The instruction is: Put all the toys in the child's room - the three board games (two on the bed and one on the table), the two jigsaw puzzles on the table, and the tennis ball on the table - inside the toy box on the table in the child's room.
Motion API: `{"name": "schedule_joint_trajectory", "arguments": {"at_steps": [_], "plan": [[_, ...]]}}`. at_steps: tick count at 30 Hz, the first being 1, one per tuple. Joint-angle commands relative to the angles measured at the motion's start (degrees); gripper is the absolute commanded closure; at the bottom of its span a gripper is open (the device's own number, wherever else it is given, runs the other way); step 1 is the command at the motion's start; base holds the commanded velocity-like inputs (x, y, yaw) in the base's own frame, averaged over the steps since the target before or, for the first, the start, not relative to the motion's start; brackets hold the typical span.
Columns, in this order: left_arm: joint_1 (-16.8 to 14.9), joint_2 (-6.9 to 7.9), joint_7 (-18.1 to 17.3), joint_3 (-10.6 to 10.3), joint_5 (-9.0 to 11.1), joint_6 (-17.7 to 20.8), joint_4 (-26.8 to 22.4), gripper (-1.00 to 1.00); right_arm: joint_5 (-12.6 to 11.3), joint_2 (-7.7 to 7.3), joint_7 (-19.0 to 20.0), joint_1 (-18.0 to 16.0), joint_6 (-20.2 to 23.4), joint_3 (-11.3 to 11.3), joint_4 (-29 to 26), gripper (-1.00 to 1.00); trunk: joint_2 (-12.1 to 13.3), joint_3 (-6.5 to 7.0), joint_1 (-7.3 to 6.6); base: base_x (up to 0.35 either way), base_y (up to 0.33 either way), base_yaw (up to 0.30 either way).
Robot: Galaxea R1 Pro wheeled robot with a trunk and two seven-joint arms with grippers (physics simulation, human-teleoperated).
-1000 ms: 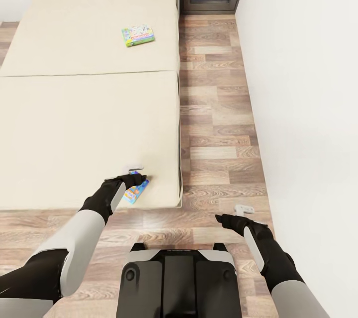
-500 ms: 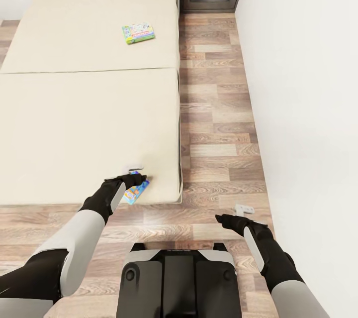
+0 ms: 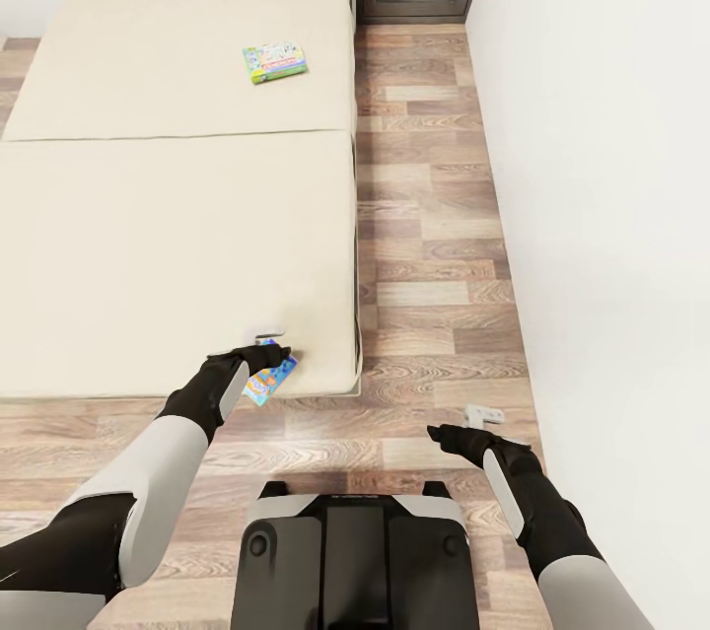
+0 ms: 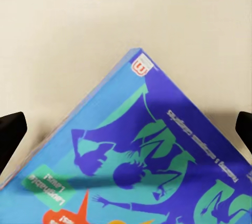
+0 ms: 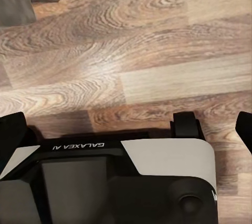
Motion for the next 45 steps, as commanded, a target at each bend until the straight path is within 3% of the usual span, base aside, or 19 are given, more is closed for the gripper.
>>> {"name": "schedule_joint_trajectory", "arguments": {"at_steps": [1, 45], "plan": [[0.0, -0.07, -0.2, 0.4, -0.1, 0.4, -0.1, -1.00, -0.1, 0.06, 0.2, 0.0, 0.3, -0.2, -0.1, -1.00, -0.1, -0.06, 0.03, -0.006, 0.000, 0.000], [0.0, 0.03, -0.2, 0.9, 0.0, 0.3, -0.3, -1.00, 0.0, 0.06, 0.3, 0.0, 0.3, -0.2, -0.1, -1.00, -0.1, -0.06, 0.03, -0.014, 0.000, 0.000]]}}
